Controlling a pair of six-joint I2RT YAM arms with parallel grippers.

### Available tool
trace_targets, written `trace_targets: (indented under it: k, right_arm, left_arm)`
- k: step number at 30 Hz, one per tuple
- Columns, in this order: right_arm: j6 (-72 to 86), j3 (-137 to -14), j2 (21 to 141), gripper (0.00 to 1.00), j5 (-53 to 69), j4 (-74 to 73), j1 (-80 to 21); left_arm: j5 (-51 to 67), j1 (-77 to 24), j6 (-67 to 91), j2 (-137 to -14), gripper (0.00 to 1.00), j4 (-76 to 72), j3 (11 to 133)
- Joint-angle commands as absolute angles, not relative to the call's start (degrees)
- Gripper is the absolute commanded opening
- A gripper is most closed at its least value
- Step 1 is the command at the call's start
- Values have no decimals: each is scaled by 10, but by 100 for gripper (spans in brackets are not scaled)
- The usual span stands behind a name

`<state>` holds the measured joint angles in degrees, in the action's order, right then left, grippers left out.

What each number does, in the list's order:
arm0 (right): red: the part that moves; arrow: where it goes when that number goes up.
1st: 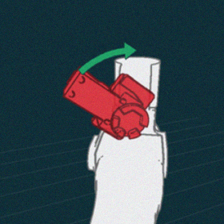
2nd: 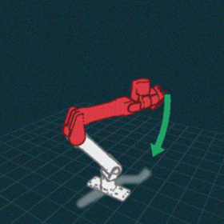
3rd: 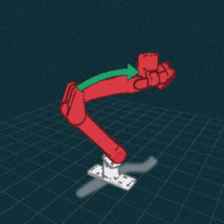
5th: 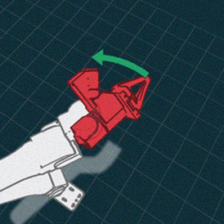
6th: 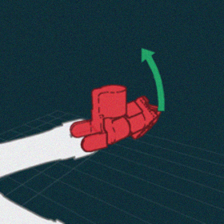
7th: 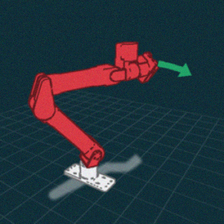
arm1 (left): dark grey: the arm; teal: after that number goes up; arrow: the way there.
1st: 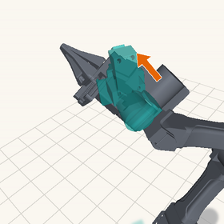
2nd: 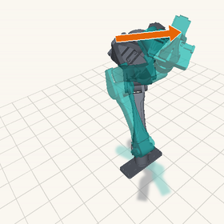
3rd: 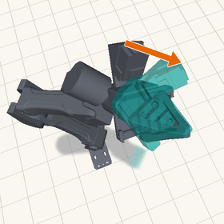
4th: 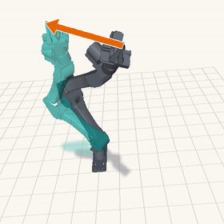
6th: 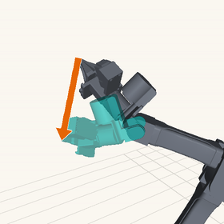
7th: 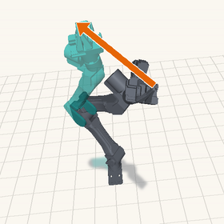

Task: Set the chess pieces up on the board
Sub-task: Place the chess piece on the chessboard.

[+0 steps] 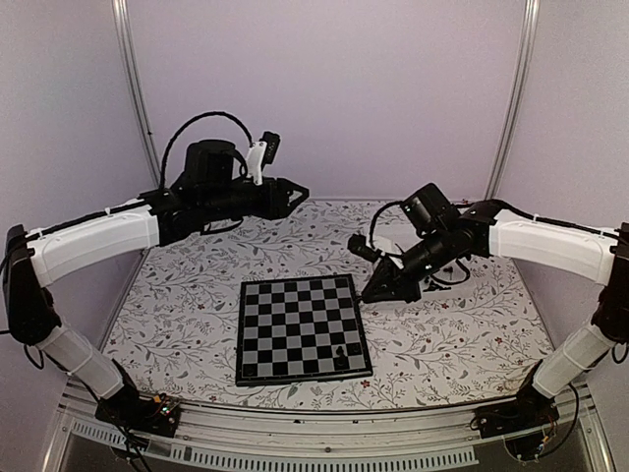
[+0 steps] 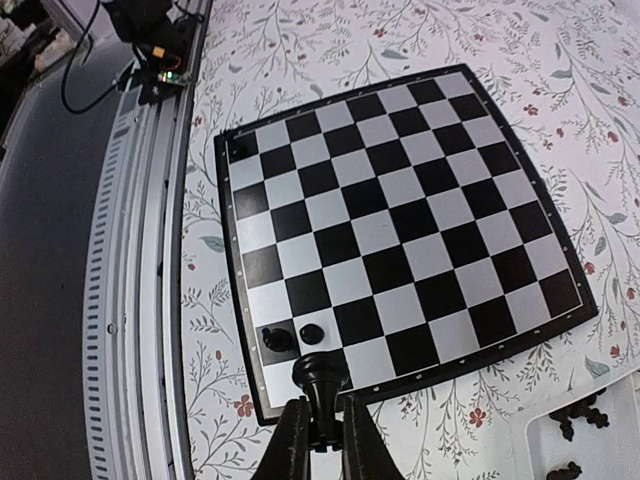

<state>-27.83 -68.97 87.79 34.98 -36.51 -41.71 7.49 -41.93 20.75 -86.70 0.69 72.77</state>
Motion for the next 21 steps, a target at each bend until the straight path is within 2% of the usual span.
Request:
trace_targets:
  k: [1,5,11,21]
  right_arm:
    - [-345,-693,914,0,245,-429,-463]
    - [-362,-698,943,0,190,-453,-512]
    - [-368,-716,985,0,128,-475,-566]
    - [-374,-748,1038,1,95,-491,-603]
  left_arm:
    - [31,-380,123,-849,50,117,705]
    - [22,-345,108,-831,51,82,661]
    - [127,-261,166,-823,51,41,614]
    - [142,-246,164,-806,50,40,609]
